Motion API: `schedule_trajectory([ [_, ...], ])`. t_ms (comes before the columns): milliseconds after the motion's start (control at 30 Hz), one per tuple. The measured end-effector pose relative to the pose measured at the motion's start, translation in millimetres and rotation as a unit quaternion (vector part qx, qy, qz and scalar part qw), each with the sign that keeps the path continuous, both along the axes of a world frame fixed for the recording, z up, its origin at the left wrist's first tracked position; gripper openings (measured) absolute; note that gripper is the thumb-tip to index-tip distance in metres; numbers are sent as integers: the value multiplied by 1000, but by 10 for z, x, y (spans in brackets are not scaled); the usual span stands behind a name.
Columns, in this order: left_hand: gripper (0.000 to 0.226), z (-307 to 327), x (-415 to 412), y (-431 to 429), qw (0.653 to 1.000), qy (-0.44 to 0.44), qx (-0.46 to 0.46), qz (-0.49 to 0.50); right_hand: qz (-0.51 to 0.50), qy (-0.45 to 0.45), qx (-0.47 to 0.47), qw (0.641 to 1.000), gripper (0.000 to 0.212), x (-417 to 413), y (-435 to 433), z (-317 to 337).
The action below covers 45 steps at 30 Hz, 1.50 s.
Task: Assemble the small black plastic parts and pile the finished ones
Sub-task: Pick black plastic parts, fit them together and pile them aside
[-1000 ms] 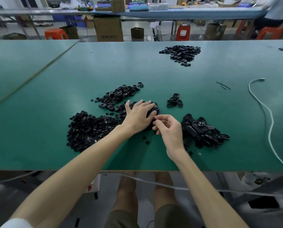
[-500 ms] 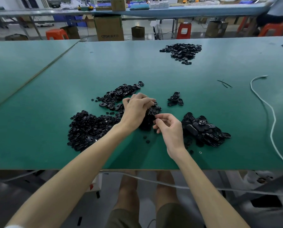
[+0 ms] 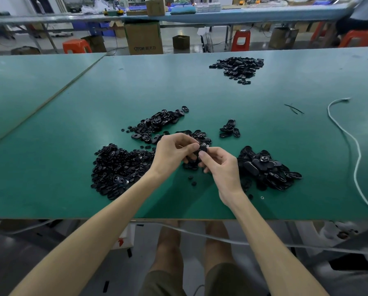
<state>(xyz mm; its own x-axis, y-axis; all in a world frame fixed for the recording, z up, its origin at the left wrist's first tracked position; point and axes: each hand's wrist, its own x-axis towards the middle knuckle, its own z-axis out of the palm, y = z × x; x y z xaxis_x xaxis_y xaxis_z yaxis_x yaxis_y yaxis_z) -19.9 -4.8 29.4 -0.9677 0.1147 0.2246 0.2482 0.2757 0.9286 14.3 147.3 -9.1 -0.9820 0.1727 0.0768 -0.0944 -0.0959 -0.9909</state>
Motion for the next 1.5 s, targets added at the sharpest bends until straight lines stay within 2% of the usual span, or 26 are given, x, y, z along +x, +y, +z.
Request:
schedule_trajectory([
  [133,2,-9,55,-96,1000,-4,-28,-5,6,0,6,1000,4,-7,1,-7],
  [233,8,15,54,-211,993,6,-106,42,14,6,19,1000,6,2,-17,-3],
  [300,11,68,18,-348,976,20,-194,99,27,8,40,999,8,8,-27,-5],
  [367,13,130,-17,-489,941,26,-309,133,42,9,68,997,9,11,-39,-11],
  [467,8,164,-7,-592,914,-9,-391,102,51,4,96,994,5,0,-53,-26],
  [567,8,124,53,-568,911,-42,-406,57,34,7,120,992,8,-11,-46,-23],
  [967,12,-2,60,-562,903,45,-410,119,21,19,92,995,9,1,-30,-24],
  [1067,10,-19,87,-556,911,59,-397,89,34,18,62,997,7,15,-41,-14],
  [1200,13,-28,124,-500,904,70,-420,37,42,22,47,998,8,20,-54,11],
  [1433,14,-74,98,-394,887,99,-450,38,40,22,29,999,12,24,-45,4],
  [1500,14,-99,118,-356,900,104,-421,46,36,22,24,999,12,19,-41,6],
])
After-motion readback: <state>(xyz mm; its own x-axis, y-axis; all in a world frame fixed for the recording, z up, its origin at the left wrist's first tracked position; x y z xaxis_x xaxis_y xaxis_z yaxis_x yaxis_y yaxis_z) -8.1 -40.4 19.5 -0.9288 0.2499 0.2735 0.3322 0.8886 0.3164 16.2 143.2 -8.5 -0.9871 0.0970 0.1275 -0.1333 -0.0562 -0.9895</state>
